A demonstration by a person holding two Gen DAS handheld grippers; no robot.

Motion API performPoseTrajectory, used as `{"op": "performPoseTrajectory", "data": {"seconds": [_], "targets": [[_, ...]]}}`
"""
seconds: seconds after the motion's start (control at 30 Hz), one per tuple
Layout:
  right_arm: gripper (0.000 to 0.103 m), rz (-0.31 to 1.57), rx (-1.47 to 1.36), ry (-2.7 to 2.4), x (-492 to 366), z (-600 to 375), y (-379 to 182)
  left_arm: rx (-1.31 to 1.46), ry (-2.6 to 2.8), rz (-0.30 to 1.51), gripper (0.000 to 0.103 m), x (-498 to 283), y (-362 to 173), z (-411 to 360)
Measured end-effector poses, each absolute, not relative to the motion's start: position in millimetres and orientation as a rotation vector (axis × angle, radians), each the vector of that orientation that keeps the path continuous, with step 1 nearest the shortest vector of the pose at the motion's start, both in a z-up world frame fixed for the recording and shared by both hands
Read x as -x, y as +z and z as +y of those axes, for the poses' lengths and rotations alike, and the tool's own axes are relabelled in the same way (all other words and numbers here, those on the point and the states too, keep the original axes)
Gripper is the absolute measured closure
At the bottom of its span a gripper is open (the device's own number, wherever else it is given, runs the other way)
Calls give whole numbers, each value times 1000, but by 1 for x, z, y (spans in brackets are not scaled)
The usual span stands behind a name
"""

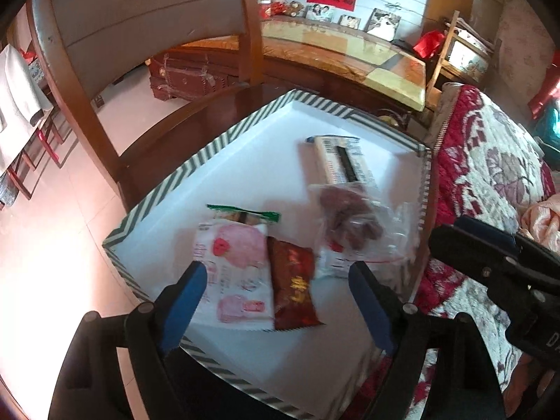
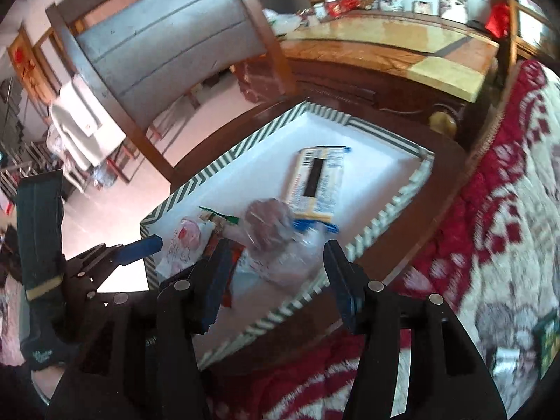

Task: Organize snacks
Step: 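Move both tools back over the remaining snacks on the bed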

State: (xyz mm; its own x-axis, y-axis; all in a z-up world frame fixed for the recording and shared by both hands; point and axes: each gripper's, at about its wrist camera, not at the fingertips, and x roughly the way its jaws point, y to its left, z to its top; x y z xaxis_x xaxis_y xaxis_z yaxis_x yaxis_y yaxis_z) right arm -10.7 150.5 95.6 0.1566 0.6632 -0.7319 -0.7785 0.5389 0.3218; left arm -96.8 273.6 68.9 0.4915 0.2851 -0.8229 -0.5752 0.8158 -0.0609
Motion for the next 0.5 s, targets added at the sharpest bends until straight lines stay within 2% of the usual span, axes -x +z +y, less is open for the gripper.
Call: {"op": "performPoseTrajectory", "data": {"seconds": [0.5], "targets": [[49, 914, 112, 825, 17, 11, 93, 234, 331, 891, 16, 77, 78, 166]]}}
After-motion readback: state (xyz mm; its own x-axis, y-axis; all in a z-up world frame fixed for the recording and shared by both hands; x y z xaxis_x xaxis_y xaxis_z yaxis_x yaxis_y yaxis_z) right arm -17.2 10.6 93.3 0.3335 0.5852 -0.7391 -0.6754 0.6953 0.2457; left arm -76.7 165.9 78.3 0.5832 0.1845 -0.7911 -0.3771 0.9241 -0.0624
